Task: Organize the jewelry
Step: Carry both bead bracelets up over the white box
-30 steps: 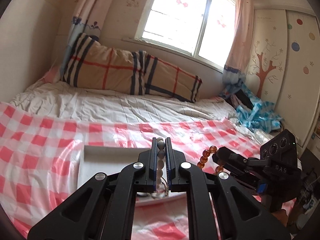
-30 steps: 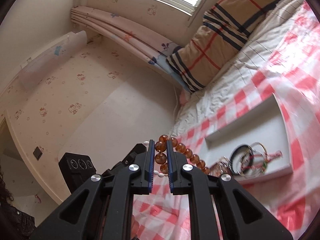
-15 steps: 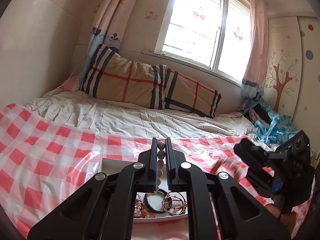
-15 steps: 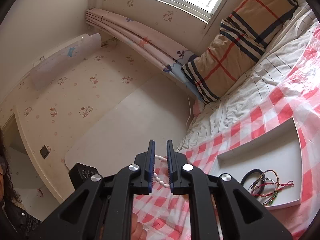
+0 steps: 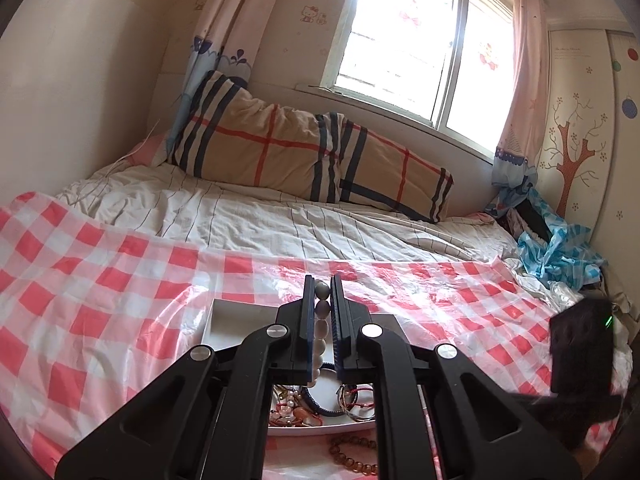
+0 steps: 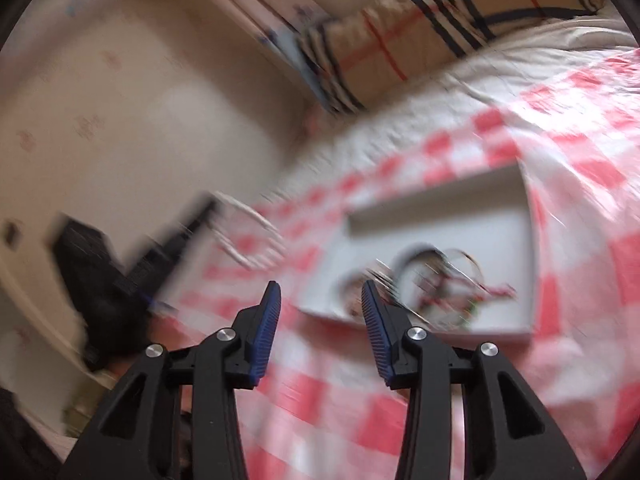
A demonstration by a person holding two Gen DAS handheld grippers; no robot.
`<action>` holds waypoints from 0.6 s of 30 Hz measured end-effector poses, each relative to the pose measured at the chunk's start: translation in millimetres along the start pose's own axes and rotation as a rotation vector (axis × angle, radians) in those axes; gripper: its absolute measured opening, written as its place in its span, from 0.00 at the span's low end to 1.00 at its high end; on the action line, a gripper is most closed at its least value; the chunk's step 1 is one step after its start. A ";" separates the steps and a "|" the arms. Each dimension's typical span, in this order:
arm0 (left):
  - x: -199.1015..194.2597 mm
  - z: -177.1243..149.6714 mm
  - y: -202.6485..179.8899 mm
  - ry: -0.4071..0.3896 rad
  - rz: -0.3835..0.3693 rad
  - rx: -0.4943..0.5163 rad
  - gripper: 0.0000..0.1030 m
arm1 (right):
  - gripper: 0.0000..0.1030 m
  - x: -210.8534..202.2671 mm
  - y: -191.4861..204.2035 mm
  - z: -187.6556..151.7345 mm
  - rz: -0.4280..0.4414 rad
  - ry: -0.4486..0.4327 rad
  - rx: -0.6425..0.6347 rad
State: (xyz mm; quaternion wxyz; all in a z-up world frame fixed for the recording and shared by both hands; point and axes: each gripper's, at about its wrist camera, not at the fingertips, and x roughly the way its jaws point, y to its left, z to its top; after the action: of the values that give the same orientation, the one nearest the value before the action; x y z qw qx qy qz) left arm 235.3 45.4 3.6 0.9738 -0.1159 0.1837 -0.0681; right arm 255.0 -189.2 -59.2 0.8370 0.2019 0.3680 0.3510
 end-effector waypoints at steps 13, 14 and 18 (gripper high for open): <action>-1.0 -1.4 1.5 0.003 -0.010 -0.002 0.07 | 0.12 89.2 -12.1 -52.1 -0.492 0.315 -0.264; -1.4 -1.4 2.0 0.003 -0.010 -0.002 0.07 | 0.12 87.0 -13.8 -51.3 -0.450 0.316 -0.240; -1.6 -1.2 2.6 -0.001 -0.009 -0.005 0.07 | 0.12 57.0 -19.8 -37.3 -0.089 0.206 -0.039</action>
State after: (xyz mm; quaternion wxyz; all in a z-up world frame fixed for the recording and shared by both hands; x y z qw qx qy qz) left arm 233.7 47.9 2.5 0.9732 -0.1191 0.1830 -0.0721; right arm 262.9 -157.6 -122.2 0.8133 0.1320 0.4537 0.3394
